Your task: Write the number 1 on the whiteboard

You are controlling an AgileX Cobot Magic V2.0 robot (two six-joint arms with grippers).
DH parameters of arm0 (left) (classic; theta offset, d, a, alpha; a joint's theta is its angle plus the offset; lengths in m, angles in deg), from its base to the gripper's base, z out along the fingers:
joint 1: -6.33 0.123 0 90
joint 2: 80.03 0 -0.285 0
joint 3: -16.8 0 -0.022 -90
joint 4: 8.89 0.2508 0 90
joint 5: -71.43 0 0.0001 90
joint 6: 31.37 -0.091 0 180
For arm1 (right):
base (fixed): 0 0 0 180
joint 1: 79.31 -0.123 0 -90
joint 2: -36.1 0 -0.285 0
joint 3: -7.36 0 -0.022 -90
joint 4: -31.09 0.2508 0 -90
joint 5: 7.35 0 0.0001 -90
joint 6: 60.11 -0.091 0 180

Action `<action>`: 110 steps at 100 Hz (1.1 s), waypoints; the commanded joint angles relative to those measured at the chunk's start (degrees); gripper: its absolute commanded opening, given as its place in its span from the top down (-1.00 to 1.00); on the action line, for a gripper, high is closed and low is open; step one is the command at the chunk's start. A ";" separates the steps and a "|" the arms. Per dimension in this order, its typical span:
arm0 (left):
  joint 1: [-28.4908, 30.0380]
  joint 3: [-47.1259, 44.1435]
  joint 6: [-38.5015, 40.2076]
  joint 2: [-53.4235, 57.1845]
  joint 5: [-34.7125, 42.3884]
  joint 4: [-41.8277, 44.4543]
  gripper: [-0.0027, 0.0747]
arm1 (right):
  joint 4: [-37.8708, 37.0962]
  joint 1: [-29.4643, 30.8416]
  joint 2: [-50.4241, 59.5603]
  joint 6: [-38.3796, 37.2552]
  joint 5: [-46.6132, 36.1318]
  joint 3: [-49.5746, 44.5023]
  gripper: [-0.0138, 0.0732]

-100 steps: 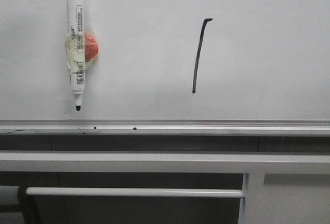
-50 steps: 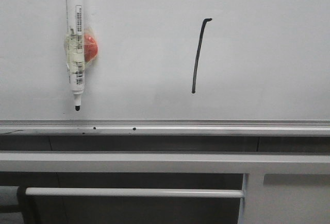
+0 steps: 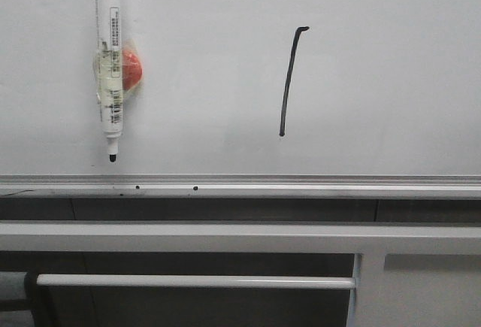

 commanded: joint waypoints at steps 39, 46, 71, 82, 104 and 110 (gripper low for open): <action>6.52 -0.38 3.97 1.24 -12.29 3.60 0.98 | -0.42 0.32 0.52 0.21 -4.46 1.56 0.83; 7.05 -0.38 10.14 1.24 -12.95 8.49 0.98 | -0.42 0.32 0.52 0.21 -4.46 1.56 0.83; 8.32 -0.38 13.60 1.24 -13.03 12.03 0.98 | -0.42 0.32 0.52 0.21 -4.46 1.56 0.83; 8.44 -0.38 13.60 1.24 -13.03 12.27 0.98 | -0.42 0.32 0.52 0.21 -4.46 1.56 0.83; 8.44 -0.38 13.60 1.24 -12.92 12.27 0.98 | -0.42 0.32 0.52 0.21 -4.46 1.56 0.83; 8.44 -0.38 13.60 1.24 -12.80 12.27 0.98 | -0.42 0.32 0.52 0.21 -4.46 1.56 0.83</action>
